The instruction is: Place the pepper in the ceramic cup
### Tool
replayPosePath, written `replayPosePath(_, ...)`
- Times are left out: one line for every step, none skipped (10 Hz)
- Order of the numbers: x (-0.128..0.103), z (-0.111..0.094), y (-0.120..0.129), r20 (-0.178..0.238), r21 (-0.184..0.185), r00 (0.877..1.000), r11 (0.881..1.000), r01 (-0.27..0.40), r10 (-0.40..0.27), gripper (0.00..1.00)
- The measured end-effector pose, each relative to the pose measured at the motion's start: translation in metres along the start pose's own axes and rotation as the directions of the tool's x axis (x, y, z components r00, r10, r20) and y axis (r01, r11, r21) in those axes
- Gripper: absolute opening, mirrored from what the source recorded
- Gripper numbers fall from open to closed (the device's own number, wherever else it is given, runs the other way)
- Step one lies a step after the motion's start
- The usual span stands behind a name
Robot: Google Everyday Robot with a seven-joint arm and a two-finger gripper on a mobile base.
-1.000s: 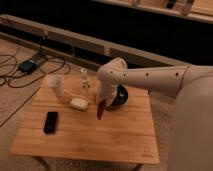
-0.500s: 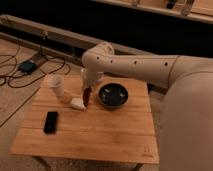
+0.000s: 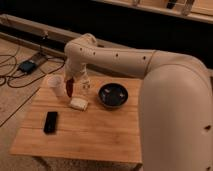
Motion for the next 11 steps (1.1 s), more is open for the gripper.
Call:
replayPosePath(-0.012, 0.005, 0.014, 0.018, -0.02, 0.999, 0.999, 0.028, -0.028, 0.0)
replayPosePath(-0.028, 0.012, 0.024, 0.044, -0.033, 0.998, 0.998, 0.047, -0.046, 0.0)
replayPosePath(-0.041, 0.018, 0.028, 0.066, -0.037, 0.997, 0.998, 0.052, -0.05, 0.0)
replayPosePath(-0.053, 0.025, 0.03, 0.083, -0.037, 0.995, 0.998, 0.055, -0.052, 0.0)
replayPosePath(-0.064, 0.033, 0.034, 0.098, -0.038, 0.994, 0.998, 0.059, -0.055, 0.0)
replayPosePath(-0.075, 0.044, 0.04, 0.111, -0.039, 0.992, 0.997, 0.065, -0.061, 0.0)
replayPosePath(-0.081, 0.05, 0.045, 0.117, -0.041, 0.991, 0.997, 0.071, -0.066, 0.0)
replayPosePath(-0.088, 0.058, 0.054, 0.124, -0.052, 0.99, 0.996, 0.073, -0.066, 0.0)
replayPosePath(-0.093, 0.064, 0.062, 0.132, -0.065, 0.989, 0.995, 0.077, -0.068, 0.0)
replayPosePath(-0.098, 0.07, 0.07, 0.144, -0.078, 0.987, 0.993, 0.083, -0.071, 0.0)
replayPosePath(-0.102, 0.075, 0.078, 0.157, -0.093, 0.985, 0.992, 0.087, -0.072, 0.01)
